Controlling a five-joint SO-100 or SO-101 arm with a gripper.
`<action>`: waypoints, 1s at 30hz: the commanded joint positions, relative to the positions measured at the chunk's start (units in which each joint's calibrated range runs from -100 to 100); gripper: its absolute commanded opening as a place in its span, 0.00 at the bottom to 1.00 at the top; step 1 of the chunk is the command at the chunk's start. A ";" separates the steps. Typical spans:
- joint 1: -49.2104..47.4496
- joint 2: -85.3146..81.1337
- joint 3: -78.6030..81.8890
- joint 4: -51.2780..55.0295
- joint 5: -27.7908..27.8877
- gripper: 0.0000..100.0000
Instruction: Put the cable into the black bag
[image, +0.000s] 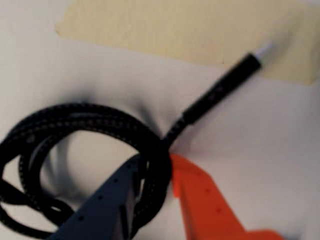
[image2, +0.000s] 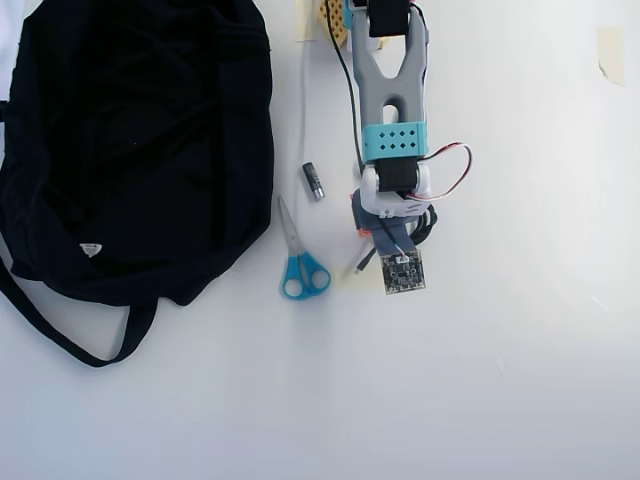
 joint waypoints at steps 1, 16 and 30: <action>-0.09 -0.22 -0.98 -0.77 0.20 0.02; -0.47 -1.38 -12.57 2.41 -0.32 0.02; 1.18 -5.20 -23.89 11.37 -0.48 0.02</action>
